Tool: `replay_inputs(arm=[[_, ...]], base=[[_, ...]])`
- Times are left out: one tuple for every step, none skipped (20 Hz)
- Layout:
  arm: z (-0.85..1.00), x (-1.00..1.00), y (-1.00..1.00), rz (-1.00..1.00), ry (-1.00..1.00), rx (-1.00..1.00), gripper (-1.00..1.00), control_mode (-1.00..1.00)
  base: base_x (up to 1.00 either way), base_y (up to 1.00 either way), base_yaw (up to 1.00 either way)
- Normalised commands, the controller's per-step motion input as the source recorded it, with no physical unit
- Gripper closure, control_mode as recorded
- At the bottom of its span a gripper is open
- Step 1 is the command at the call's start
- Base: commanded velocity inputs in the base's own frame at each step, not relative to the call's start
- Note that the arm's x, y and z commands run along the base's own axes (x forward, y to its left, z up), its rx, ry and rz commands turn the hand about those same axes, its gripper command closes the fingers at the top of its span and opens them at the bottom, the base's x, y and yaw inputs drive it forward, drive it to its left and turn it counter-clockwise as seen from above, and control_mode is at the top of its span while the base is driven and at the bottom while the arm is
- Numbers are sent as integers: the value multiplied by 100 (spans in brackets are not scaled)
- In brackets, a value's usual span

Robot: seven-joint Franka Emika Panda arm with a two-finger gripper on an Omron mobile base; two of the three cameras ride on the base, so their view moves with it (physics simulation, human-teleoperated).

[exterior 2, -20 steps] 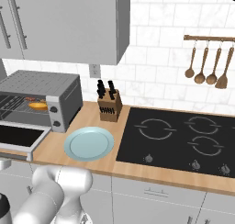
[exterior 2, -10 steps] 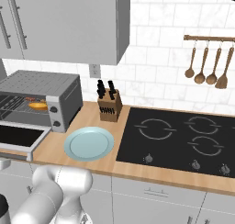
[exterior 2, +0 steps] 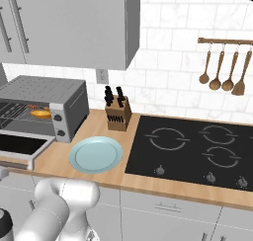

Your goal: Pick up the kebab skewer and baguette bread, and place them inside the toaster oven. Close the toaster oven door and start by setting the timer.

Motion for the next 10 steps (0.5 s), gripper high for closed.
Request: replay_inputs(arm=[[46,17,0,0,0,1,-100,-100],[47,16,0,0,0,1,-100,-100],[49,16,0,0,0,1,-100,-100],[49,15,0,0,0,1,-100,-100],[47,17,0,0,0,1,-100,-100],[46,20,1,0,0,1,-100,-100],[45,20,3,0,0,0,-100,-100],[41,20,5,0,0,0,-100,-100],[36,21,5,0,0,0,-100,-100],[33,21,5,0,0,0,-100,-100]], base=[[0,0,0],[0,0,0],[0,0,0],[0,0,0],[0,0,0],[0,0,0],[0,0,0],[0,0,0],[0,0,0],[0,0,0]])
